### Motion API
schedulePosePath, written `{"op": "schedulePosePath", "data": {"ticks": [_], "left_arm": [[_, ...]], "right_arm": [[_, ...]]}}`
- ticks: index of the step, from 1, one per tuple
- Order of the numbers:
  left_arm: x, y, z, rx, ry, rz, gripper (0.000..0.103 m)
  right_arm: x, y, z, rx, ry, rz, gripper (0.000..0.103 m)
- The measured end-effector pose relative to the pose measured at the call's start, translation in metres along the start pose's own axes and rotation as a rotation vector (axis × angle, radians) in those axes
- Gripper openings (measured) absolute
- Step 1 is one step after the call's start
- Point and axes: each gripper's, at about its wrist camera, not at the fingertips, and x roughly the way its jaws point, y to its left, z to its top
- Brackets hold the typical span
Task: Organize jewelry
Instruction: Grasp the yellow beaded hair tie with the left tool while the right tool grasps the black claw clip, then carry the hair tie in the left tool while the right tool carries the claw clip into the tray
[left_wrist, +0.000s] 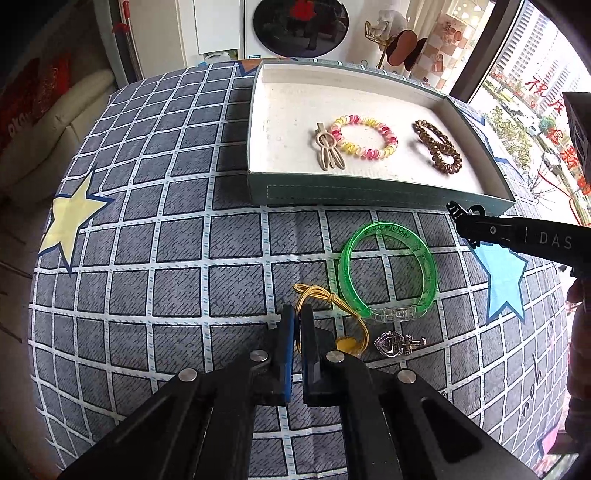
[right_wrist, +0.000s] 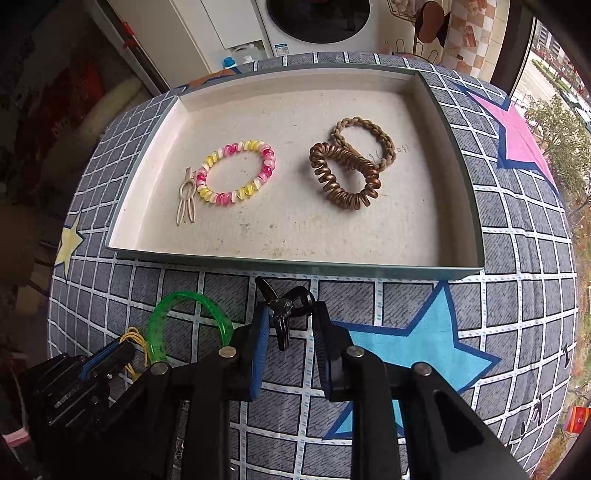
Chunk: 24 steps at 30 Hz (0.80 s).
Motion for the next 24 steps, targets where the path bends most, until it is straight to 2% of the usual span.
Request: {"op": "schedulePosePath", "data": {"ticks": [10,14,19,24], "left_arm": [[-0.031,0.019,0.008,-0.002,-0.066,-0.043,0.015],[-0.043,0.026,0.009,0.014,-0.077,-0.034,0.015],[-0.029,0.029,0.003,0.006,-0.037,0.06,0.016],[-0.018,0.037,-0.006,-0.027,-0.014,0.102,0.016]], "right_arm": [[-0.041,-0.026,-0.022,0.024,-0.01,0.062,0.025],[-0.056,-0.041,-0.028,0.05,-0.012,0.078,0.025],[-0.061,-0.048,-0.032,0.061,-0.006,0.094,0.025],[-0.061,-0.048,-0.038,0.065,0.004,0.111,0.025]]}}
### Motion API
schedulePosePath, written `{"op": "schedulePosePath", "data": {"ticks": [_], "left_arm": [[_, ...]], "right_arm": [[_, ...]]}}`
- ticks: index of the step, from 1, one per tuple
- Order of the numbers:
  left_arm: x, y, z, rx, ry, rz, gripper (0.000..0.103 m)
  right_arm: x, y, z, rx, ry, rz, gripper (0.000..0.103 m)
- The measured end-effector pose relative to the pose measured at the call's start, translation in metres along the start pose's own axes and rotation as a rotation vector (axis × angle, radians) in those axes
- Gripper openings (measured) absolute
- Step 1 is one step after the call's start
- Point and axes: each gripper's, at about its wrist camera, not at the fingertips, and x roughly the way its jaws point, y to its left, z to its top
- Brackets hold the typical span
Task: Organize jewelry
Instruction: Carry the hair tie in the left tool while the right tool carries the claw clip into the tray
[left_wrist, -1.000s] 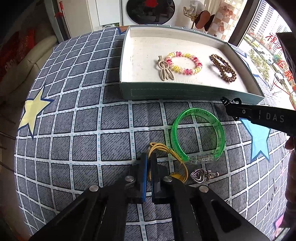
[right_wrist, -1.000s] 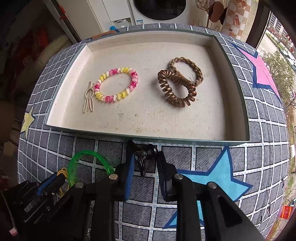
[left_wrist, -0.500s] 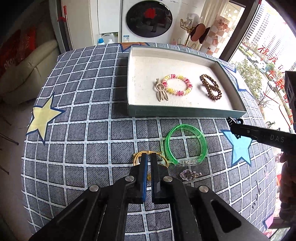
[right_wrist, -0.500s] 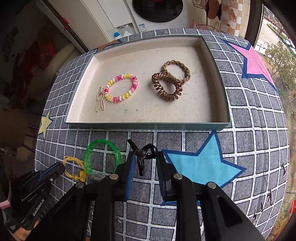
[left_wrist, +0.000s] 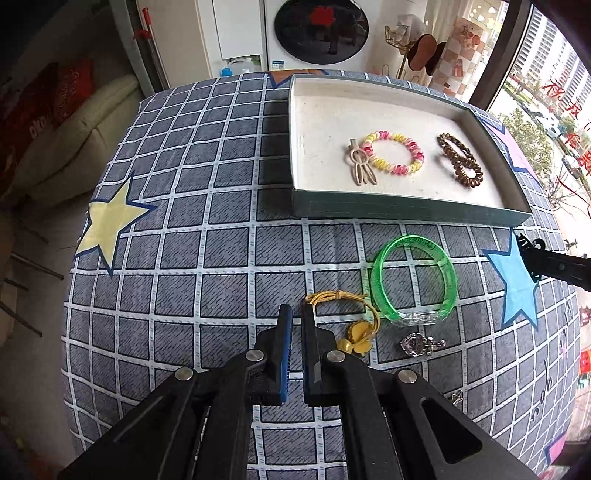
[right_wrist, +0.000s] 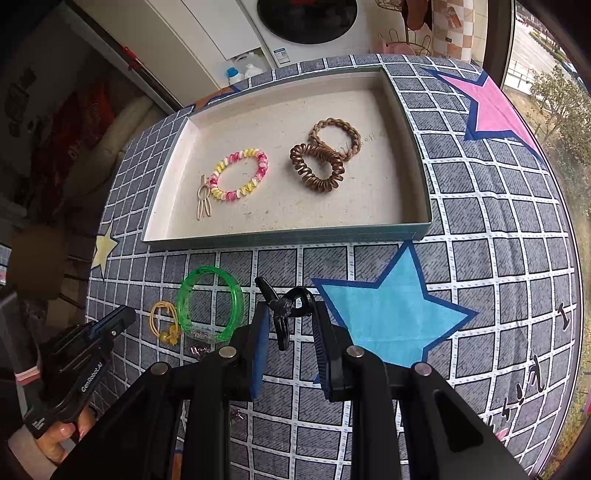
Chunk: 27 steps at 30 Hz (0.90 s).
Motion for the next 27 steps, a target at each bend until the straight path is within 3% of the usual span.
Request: {"op": "schedulePosePath", "data": {"ticks": [4,5,6,7,8,10,15,20,24,25,26,27], "left_arm": [[0.008,0.009,-0.004,-0.033,0.019,-0.009,0.016],[0.01,0.01,-0.006,-0.041,0.029,-0.01,0.034],[0.012,0.012,-0.006,-0.05,0.044,-0.011,0.064],[0.014,0.014,-0.006,-0.059,0.06,0.002,0.103],[0.013,0.015,-0.007,-0.066,0.032,0.022,0.103],[0.016,0.015,-0.007,-0.057,0.04,0.017,0.103],[0.026,0.015,-0.01,-0.056,0.044,0.109,0.103],[0.038,0.019,-0.006,-0.043,0.071,0.098,0.095],[0.046,0.007,-0.002,-0.008,0.079,0.07,0.074],[0.046,0.004,-0.001,0.0,0.071,0.051,0.057],[0.047,-0.001,0.0,0.012,0.068,0.028,0.034],[0.047,-0.005,0.0,0.028,0.068,0.025,0.021]], "right_arm": [[0.0,-0.001,-0.005,0.006,0.007,0.01,0.025],[-0.001,-0.001,-0.006,0.007,0.008,0.012,0.025],[-0.001,-0.001,-0.007,0.007,0.009,0.014,0.025],[-0.001,-0.001,-0.007,0.008,0.011,0.015,0.025],[-0.002,-0.001,-0.008,0.009,0.012,0.017,0.025],[-0.003,-0.002,-0.009,0.012,0.011,0.02,0.025],[-0.005,-0.003,-0.012,0.018,0.011,0.026,0.025],[-0.007,-0.002,-0.014,0.015,0.01,0.028,0.025],[-0.008,-0.003,-0.016,0.019,0.008,0.027,0.025],[-0.009,-0.004,-0.017,0.021,0.008,0.027,0.025],[-0.009,-0.004,-0.018,0.022,0.008,0.028,0.025],[-0.01,-0.004,-0.018,0.024,0.008,0.028,0.025]]}}
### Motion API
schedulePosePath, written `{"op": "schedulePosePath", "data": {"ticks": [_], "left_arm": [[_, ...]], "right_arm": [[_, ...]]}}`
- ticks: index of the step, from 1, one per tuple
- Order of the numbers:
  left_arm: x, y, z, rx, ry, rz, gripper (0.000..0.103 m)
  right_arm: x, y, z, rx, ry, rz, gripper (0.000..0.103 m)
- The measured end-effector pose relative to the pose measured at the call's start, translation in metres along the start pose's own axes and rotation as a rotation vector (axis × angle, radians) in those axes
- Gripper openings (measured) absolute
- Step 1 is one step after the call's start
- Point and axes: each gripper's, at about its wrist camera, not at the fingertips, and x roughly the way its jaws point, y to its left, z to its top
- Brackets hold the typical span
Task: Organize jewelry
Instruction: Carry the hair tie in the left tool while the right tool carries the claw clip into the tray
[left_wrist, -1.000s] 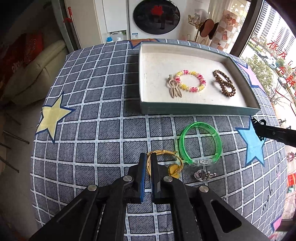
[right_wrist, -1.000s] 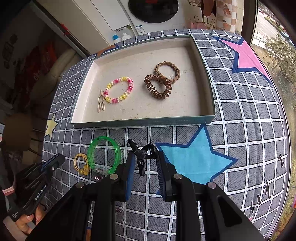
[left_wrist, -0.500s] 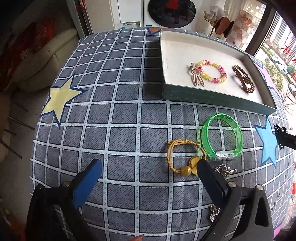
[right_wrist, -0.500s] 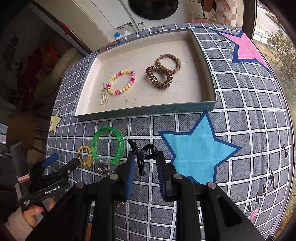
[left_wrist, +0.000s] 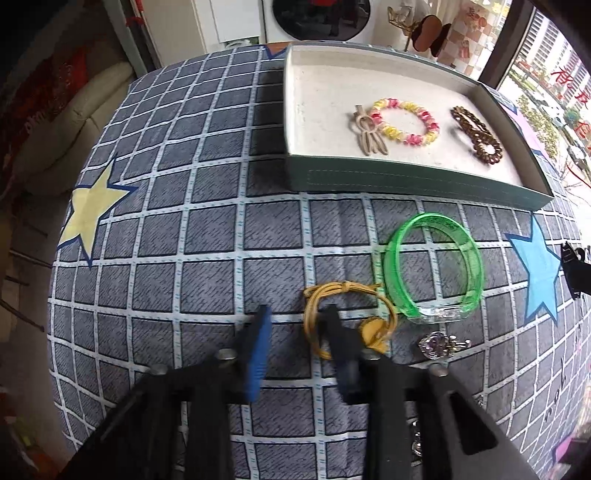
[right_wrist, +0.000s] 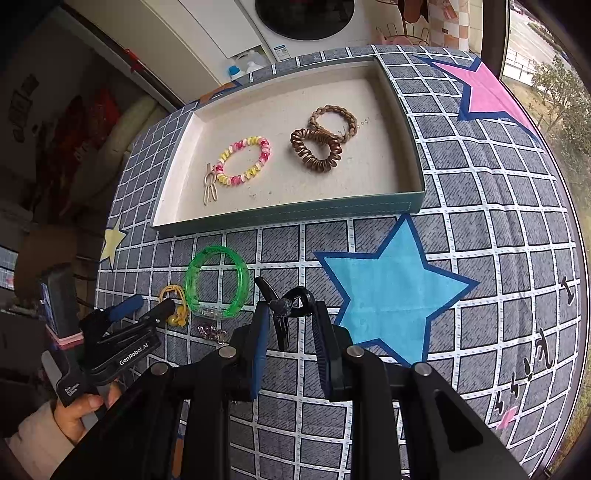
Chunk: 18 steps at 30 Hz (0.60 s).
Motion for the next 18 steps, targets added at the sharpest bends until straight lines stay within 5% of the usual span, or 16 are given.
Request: {"op": "schedulePosePath", "data": {"ticks": [1,5,18], "left_arm": [[0.001,-0.004,0.0,0.017,0.001,0.0,0.015],[-0.011,-0.004,0.001,-0.012,-0.031,-0.077,0.015],[-0.088,-0.021,0.029,-0.009,-0.16,-0.162,0.015]], "right_arm": [[-0.001,0.0,-0.001,0.001,-0.001,-0.001,0.025],[-0.006,0.0,-0.002,0.001,-0.01,0.002,0.025],[-0.025,0.0,0.018,-0.001,-0.064,0.02,0.025]]}}
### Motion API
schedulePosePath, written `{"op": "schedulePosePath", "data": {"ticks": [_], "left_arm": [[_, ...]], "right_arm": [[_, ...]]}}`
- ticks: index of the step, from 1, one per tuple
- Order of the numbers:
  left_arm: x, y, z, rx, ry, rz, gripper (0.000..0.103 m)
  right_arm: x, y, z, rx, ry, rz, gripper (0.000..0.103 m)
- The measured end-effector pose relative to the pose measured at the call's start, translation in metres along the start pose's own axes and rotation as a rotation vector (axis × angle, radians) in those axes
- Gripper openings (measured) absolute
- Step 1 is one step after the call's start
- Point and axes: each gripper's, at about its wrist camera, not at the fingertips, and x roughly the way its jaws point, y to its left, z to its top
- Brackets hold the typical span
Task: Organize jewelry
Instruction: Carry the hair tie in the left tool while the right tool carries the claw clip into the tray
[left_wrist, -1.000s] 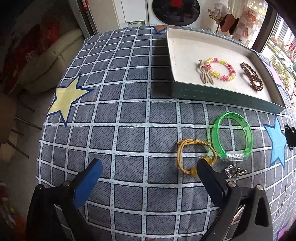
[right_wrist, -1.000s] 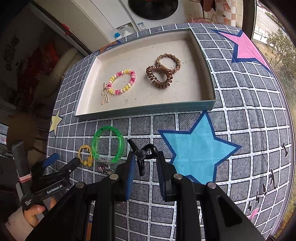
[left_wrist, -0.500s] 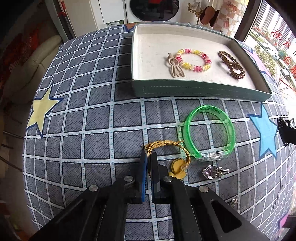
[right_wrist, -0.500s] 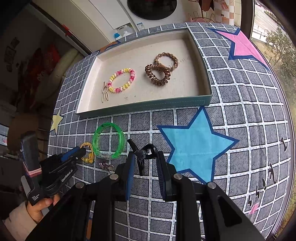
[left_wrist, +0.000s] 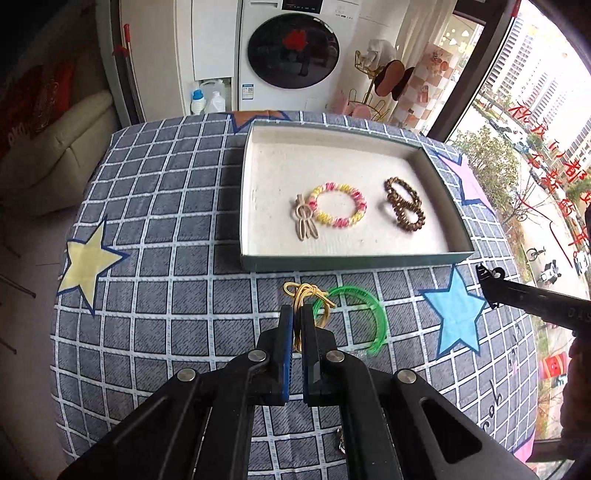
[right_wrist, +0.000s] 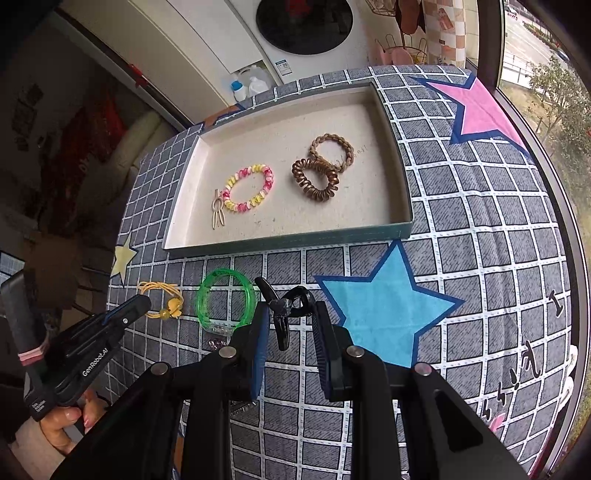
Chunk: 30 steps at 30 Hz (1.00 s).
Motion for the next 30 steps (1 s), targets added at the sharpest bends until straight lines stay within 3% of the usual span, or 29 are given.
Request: {"op": "schedulePosePath", "data": {"ticks": [5,15,30], "left_arm": [[-0.011,-0.013,0.03,0.012,-0.046,-0.027,0.015],[0.019,-0.021,0.08,-0.015,-0.058,-0.033,0.015],[0.068,-0.025,0.1,-0.017,0.001,0.04,0.015]], "right_arm": [[-0.003,-0.002,0.023,0.002,-0.025,0.004,0.025],[0.012,-0.006,0.073,-0.033,-0.047,-0.023,0.025],[0.061,-0.028,0.125,-0.049,-0.021,-0.055,0.025]]}}
